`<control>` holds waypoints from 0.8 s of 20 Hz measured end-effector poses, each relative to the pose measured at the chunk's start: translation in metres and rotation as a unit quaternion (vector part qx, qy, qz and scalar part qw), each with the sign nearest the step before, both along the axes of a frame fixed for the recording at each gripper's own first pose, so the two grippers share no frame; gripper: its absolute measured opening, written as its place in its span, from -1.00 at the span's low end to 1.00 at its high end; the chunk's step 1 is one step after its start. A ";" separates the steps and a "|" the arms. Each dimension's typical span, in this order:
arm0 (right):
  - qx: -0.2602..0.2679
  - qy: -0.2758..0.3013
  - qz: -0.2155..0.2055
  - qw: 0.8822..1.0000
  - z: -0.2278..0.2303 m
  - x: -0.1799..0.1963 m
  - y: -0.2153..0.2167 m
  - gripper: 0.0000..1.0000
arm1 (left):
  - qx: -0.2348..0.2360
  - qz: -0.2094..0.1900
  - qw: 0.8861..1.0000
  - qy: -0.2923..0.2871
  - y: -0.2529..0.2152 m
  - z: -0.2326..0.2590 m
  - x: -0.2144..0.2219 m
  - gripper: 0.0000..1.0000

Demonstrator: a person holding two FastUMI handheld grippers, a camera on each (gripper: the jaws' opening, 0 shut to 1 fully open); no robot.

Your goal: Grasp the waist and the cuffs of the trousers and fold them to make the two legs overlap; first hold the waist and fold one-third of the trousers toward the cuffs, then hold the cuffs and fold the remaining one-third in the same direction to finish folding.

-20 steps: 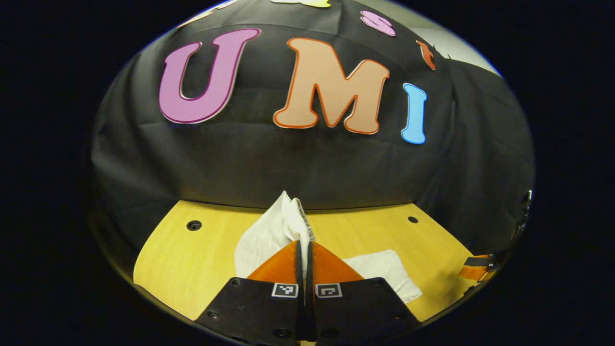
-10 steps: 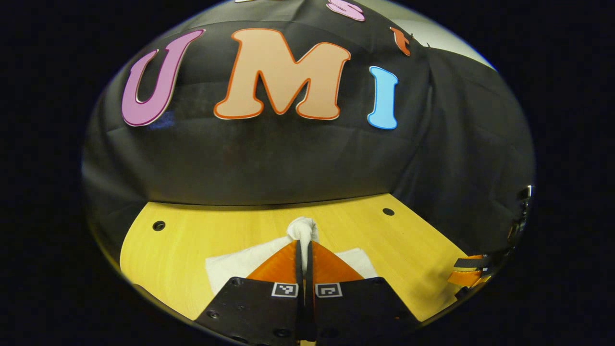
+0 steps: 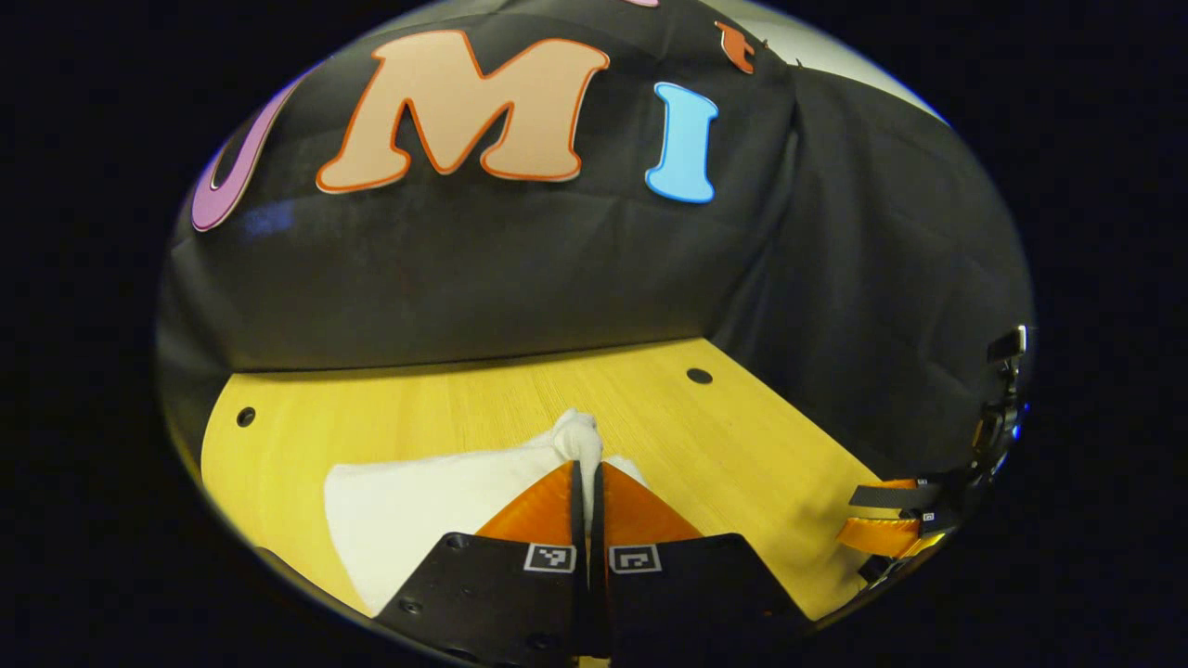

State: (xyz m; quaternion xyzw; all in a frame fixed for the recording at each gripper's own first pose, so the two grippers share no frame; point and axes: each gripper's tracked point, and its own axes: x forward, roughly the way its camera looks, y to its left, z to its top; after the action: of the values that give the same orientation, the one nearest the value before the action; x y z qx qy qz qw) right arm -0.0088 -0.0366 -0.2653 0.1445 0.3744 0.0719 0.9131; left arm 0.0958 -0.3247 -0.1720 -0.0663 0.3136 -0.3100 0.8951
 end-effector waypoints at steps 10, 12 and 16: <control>-0.008 -0.063 0.036 0.997 0.041 0.019 0.036 0.92 | -0.050 0.046 0.996 -0.066 0.038 0.036 -0.011 0.92; -0.019 -0.092 0.042 0.995 0.060 0.026 0.051 0.92 | -0.033 0.097 0.989 -0.103 0.081 0.052 -0.001 0.92; -0.021 -0.147 0.042 0.988 0.103 0.046 0.085 0.92 | 0.028 0.183 0.969 -0.162 0.173 0.076 0.011 0.90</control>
State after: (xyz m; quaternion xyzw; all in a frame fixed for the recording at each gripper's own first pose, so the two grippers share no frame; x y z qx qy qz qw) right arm 0.0375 0.0486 -0.1625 0.0977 0.2436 0.1224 0.9571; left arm 0.1067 -0.1514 -0.0962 -0.0463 0.1558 -0.1387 0.9769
